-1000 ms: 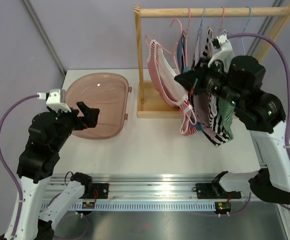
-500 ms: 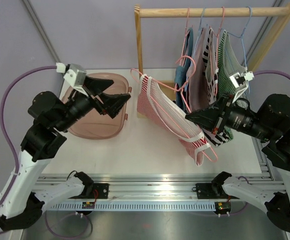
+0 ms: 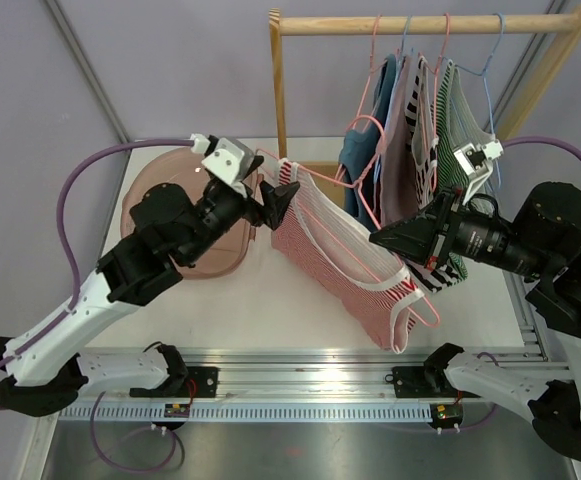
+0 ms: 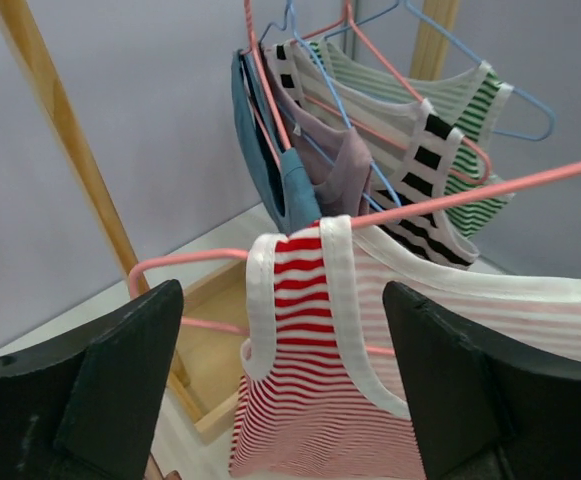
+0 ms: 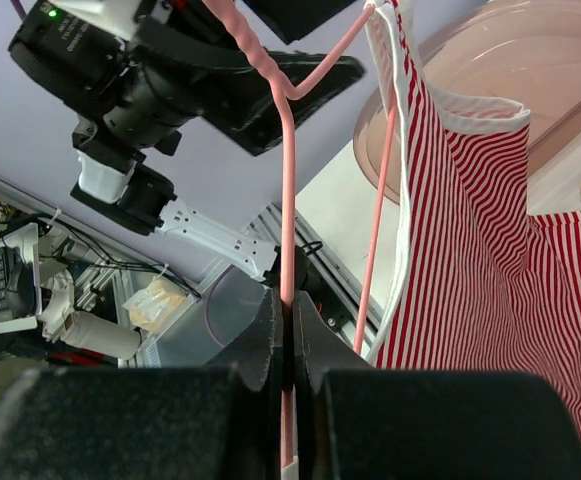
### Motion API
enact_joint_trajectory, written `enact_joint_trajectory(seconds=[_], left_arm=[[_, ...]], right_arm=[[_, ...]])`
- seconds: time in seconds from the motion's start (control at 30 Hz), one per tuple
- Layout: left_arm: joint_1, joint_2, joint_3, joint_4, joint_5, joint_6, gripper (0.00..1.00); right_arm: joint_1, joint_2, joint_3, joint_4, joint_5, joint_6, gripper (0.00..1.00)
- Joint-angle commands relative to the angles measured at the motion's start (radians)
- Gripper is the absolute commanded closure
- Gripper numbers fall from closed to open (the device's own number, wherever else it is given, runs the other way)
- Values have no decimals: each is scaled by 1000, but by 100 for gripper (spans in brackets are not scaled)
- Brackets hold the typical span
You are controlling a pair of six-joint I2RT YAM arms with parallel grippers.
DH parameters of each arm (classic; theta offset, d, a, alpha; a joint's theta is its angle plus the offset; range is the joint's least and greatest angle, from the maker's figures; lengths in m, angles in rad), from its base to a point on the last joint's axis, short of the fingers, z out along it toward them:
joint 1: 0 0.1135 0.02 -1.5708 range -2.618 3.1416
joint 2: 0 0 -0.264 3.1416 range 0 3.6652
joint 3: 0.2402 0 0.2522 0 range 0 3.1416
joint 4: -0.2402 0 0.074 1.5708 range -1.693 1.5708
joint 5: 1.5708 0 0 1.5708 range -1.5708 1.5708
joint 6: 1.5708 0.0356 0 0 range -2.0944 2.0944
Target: Remove the tank top from the hanger
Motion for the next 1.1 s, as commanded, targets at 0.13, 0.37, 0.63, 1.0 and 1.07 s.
enact_joint_trajectory(seconds=[0.13,0.37,0.63,1.0,1.07], left_arm=[[-5,72,16,57,-118,44,53],[-5,57,-20,64,-170,20,90],[18,43,3,-6,-455,-43,100],[266,82,75,-288,-214,-378,100],[279,80,66,-304,-111,-401,100]], right_arm=[[7,-35,24,16,9,-30,100],[7,-45,-15,-28,115,-105,100],[7,-159,-194,-17,-50,-232,100],[7,-412,-343,128,-109,-302,100],[7,-444,-378,168,-74,-294,100]])
